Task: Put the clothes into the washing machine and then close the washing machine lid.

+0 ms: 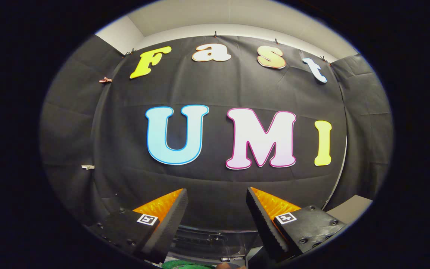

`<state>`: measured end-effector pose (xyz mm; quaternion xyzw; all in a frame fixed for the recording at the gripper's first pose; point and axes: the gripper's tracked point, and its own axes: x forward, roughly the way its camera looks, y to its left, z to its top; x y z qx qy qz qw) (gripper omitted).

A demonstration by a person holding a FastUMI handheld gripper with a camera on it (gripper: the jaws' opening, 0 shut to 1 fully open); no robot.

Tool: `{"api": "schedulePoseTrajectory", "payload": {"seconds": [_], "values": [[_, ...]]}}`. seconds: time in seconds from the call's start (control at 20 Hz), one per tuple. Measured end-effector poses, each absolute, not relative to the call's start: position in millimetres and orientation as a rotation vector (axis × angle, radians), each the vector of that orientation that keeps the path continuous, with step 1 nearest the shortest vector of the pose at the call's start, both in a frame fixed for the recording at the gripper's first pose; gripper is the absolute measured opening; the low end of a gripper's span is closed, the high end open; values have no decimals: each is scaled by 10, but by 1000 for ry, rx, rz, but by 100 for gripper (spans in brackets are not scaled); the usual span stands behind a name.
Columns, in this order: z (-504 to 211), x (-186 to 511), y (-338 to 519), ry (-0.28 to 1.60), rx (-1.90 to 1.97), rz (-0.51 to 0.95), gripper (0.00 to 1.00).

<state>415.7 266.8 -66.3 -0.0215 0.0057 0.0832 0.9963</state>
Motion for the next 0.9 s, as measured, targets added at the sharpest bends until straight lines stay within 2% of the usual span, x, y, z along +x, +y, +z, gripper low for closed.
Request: {"api": "schedulePoseTrajectory", "payload": {"seconds": [0.45,0.9], "values": [[-1479,4794,2633,264,-8,125,98],[-2409,4892,2866,487,10,161,99]]}}
